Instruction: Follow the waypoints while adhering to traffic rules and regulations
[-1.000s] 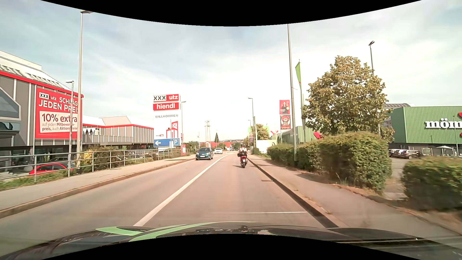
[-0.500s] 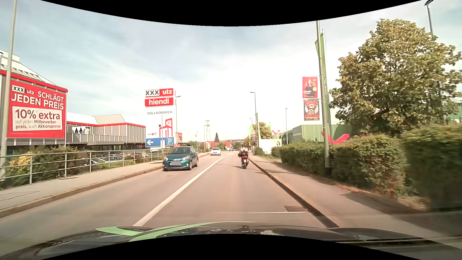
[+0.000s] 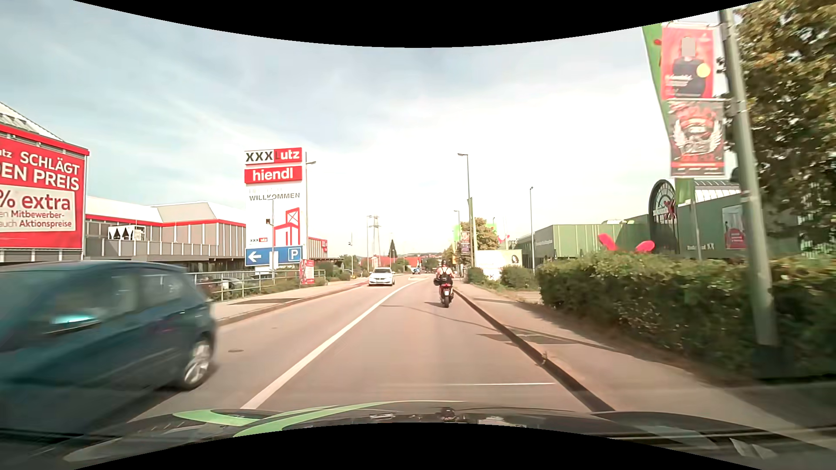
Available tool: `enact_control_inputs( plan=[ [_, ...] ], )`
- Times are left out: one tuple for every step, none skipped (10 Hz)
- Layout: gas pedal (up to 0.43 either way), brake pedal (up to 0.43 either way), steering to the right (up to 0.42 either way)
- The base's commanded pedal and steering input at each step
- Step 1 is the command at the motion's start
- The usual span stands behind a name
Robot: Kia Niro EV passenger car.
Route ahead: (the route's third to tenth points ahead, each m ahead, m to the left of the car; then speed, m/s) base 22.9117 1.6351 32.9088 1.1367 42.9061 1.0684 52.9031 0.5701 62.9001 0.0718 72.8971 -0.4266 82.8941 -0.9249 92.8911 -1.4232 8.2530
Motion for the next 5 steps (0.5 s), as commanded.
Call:
enact_control_inputs(
  plan=[
    [0.0, 0.0, 0.003],
    [0.0, 0.0, 0.007],
    [0.0, 0.0, 0.008],
    [0.0, 0.0, 0.004],
    [0.0, 0.0, 0.003]
  ],
)
